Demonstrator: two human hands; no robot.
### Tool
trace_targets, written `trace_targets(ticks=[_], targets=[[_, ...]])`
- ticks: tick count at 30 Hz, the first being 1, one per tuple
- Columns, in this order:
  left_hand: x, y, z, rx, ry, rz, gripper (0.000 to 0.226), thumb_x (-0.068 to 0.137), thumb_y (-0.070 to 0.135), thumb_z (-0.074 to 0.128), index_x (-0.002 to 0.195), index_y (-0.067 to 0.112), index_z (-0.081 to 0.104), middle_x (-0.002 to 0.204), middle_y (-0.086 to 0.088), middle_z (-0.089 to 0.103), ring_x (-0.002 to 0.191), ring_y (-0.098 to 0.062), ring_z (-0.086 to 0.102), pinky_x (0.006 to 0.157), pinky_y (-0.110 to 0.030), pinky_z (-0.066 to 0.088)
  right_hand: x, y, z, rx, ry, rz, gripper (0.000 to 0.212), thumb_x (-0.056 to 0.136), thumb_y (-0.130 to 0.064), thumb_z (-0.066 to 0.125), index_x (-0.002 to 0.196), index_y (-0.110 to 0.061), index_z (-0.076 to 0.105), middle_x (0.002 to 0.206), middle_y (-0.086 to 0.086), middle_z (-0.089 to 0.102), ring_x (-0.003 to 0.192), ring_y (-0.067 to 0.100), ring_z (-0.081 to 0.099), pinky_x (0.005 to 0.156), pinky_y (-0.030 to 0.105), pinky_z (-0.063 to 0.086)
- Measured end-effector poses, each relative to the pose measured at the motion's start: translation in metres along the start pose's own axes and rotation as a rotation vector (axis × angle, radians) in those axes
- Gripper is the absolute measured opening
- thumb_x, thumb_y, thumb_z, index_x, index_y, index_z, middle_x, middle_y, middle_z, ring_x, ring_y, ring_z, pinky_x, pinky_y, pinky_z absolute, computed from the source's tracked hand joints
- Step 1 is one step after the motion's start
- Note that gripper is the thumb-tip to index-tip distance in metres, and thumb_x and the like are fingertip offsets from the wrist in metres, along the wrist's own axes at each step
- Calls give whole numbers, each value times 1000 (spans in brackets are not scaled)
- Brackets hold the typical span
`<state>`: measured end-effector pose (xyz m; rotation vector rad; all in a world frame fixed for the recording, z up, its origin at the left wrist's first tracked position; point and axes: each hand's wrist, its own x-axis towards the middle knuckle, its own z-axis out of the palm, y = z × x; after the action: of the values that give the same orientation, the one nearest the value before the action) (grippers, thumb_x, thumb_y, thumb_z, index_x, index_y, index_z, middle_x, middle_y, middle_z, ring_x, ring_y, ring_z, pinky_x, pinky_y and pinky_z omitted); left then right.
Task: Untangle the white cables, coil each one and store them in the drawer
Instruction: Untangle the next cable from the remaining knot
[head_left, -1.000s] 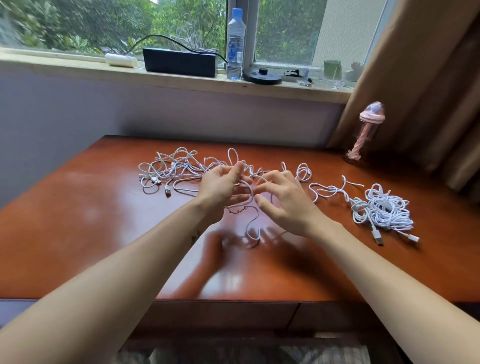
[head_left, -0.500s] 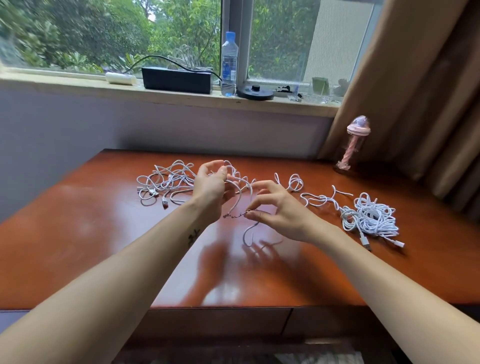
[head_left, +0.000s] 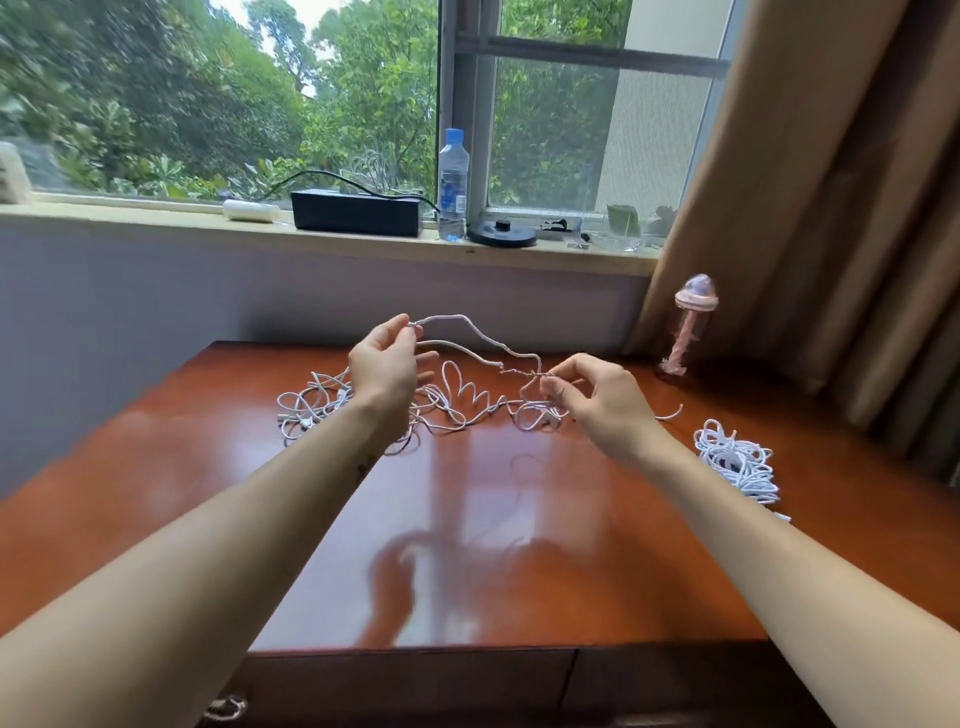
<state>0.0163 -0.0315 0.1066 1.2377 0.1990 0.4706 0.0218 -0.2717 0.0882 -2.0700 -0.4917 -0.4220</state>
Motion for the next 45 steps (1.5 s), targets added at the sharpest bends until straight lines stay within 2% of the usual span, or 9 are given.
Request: trace_targets(ticks=[4, 8, 12, 17, 20, 28, 33, 37, 45], targets=[[5, 7, -1, 53, -19, 24, 49, 105, 17, 54, 152, 12, 42, 141, -3, 58, 90, -21, 75, 70, -33, 62, 7, -13, -2, 337, -30, 134, 8, 102, -8, 59, 94, -5, 60, 87, 18, 72, 71, 29, 75, 66, 38, 63], [11, 19, -4, 128, -29, 68, 59, 105, 15, 53, 158, 13, 28, 152, 0, 47, 95, -21, 73, 70, -33, 61, 18, -27, -1, 347, -39, 114, 7, 102, -8, 58, 97, -2, 59, 76, 15, 60, 53, 21, 66, 59, 39, 62], [21, 36, -10, 190, -13, 124, 61, 104, 14, 53, 159, 16, 26, 142, 2, 51, 101, -22, 71, 79, -40, 62, 29, -38, -2, 264, -13, 54, 12, 103, -10, 57, 105, -1, 65, 70, 9, 56, 52, 16, 60, 52, 19, 50], [30, 52, -20, 318, 64, 204, 64, 100, 24, 56, 158, 22, 30, 113, 13, 62, 99, -24, 72, 84, -46, 61, 42, -49, 7, 225, -66, 1, 18, 106, -11, 50, 106, -11, 68, 57, -11, 53, 55, 16, 55, 59, 29, 48], [31, 46, -31, 462, 43, 235, 71, 88, 39, 53, 155, 20, 37, 138, 1, 59, 114, -29, 66, 100, -48, 54, 41, -55, 19, 212, -105, -12, 18, 107, -12, 48, 105, -15, 66, 65, 6, 59, 58, 22, 64, 60, 38, 50], [14, 9, -44, 597, -199, 161, 45, 99, 18, 58, 143, 14, 51, 118, -6, 65, 101, -24, 68, 92, -35, 55, 36, -46, 46, 152, -122, -7, 18, 106, -19, 51, 107, -21, 69, 61, 1, 62, 55, 33, 69, 58, 42, 56], [-1, -10, -34, 488, -226, 108, 32, 99, 12, 58, 122, 9, 37, 106, -8, 59, 80, -22, 70, 54, -18, 51, 33, -33, 62, 151, -107, 31, 17, 105, -19, 53, 108, -17, 69, 64, 3, 68, 53, 23, 65, 51, 31, 53], [-8, -24, -19, 375, -322, 41, 13, 101, 18, 59, 102, 9, 51, 110, -18, 71, 77, -20, 73, 74, -41, 57, 30, -19, 77, 201, -63, 76, 10, 105, -21, 53, 107, -12, 57, 74, 8, 71, 49, 28, 64, 46, 34, 50], [-8, -56, 1, 0, -346, -266, 36, 108, 33, 43, 108, 10, 70, 102, -3, 76, 88, -15, 72, 83, -34, 56, 32, 11, 91, 181, 60, 82, 12, 98, -26, 66, 94, -16, 62, 81, 3, 75, 61, 19, 71, 57, 32, 56]])
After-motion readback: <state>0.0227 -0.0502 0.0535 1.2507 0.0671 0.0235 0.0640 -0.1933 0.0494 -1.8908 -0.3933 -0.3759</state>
